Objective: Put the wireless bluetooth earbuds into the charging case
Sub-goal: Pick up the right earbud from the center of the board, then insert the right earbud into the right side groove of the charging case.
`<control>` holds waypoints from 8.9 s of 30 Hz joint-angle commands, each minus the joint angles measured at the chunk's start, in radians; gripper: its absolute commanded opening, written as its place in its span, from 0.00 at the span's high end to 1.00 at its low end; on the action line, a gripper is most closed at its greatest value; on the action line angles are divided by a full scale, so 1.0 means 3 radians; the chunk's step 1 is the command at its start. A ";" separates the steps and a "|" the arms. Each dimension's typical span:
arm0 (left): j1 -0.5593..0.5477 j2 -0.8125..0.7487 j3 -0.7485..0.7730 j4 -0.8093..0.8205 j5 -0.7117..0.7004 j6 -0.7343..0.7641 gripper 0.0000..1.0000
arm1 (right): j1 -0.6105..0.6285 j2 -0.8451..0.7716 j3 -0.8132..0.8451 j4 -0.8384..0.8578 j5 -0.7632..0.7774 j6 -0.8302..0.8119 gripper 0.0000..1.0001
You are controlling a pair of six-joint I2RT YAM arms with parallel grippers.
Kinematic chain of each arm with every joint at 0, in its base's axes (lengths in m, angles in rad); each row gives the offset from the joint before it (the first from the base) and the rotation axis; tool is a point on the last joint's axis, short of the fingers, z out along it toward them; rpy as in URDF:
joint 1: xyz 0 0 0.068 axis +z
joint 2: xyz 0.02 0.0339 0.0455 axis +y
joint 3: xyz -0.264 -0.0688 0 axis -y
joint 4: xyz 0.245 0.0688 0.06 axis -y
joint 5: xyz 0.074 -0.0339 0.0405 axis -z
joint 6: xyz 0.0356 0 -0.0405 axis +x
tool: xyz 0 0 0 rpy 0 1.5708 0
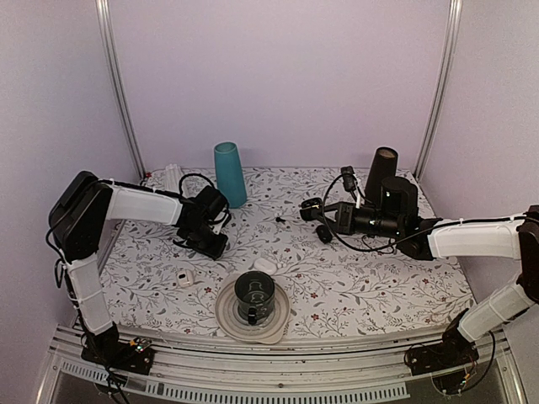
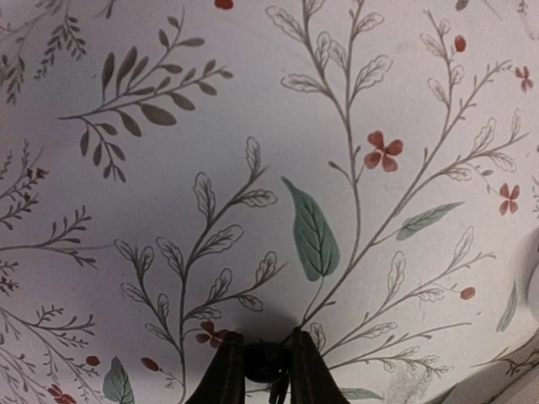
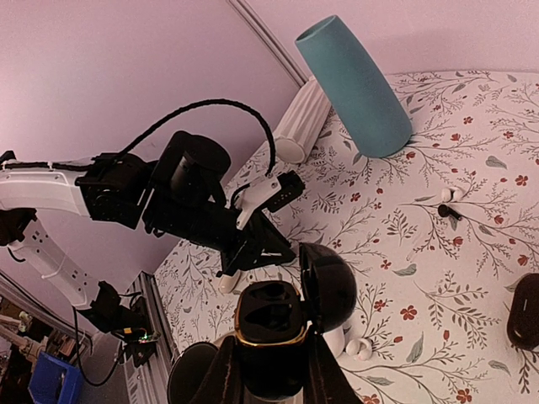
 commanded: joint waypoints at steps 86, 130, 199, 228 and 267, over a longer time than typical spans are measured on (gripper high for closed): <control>-0.0868 -0.1151 0.0020 0.3380 0.0913 -0.0359 0.83 | 0.0554 0.0420 0.1088 0.0876 0.0307 -0.0595 0.97; -0.0872 -0.1237 -0.0126 0.3434 0.1075 -0.0200 0.84 | 0.0434 0.0287 0.1162 0.0804 -0.0090 -0.0630 0.97; -0.0952 -0.1248 -0.0115 0.3113 0.0968 -0.0294 0.85 | 0.0435 0.0124 0.1073 0.1094 0.0348 -0.1332 0.97; -0.1024 -0.1068 0.0223 0.2632 0.0986 -0.0182 0.83 | 0.0539 0.0288 0.0813 0.1606 0.0593 -0.2031 0.97; -0.1007 -0.1563 0.0262 0.2540 0.0688 -0.0355 0.52 | 0.0536 0.0234 0.0605 0.1558 0.0354 -0.1442 0.97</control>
